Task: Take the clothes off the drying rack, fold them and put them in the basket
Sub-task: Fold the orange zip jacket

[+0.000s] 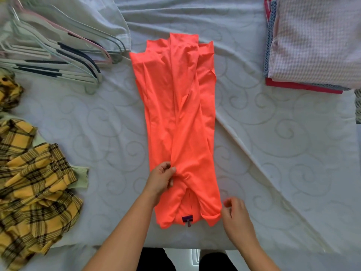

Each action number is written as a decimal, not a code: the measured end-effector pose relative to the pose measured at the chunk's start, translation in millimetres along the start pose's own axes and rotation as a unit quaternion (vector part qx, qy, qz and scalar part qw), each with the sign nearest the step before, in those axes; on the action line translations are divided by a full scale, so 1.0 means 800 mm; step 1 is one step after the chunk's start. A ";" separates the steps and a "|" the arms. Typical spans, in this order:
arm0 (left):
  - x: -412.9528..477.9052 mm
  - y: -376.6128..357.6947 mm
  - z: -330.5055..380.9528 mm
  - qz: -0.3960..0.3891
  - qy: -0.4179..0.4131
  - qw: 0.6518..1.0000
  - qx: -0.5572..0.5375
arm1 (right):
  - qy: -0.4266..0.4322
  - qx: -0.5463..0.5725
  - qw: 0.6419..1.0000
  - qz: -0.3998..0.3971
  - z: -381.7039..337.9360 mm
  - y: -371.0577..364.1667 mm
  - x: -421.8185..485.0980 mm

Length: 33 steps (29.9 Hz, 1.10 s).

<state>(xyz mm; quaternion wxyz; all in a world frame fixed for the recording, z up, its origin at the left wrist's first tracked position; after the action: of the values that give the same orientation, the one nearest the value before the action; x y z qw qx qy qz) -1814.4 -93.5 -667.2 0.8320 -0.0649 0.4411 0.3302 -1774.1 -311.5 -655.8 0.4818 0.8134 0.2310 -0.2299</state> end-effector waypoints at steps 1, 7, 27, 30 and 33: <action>-0.001 -0.001 -0.002 0.002 0.005 1.000 -0.003 | 0.011 0.033 0.999 0.031 -0.008 -0.002 0.004; -0.001 0.000 -0.007 0.008 0.022 0.999 -0.024 | -0.042 -0.028 0.997 -0.060 -0.022 -0.016 0.034; 0.035 0.005 -0.013 -0.040 -0.057 0.998 -0.003 | 0.007 0.224 0.969 0.107 -0.367 0.032 0.371; 0.033 0.007 -0.015 -0.041 -0.069 0.997 0.003 | -0.029 0.332 0.939 0.087 -0.381 0.047 0.356; 0.031 0.008 -0.015 -0.048 -0.071 0.996 0.002 | 0.004 0.448 0.885 0.123 -0.382 0.086 0.327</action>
<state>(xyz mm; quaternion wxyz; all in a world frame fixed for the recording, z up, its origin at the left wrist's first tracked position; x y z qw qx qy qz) -1816.7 -81.2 -692.3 0.8763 -0.0610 0.3781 0.2923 -1480.9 -28.3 -634.0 0.0895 0.9654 0.0032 -0.2448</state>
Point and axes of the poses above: each hand's wrist, its own x-axis towards the middle knuckle, its own y-axis out of the back of the hand, z = x × y, the point moved 1 cm from there along x, towards the middle knuckle, and after that the axes turned 8 degrees about z, right-handed, at the moved point
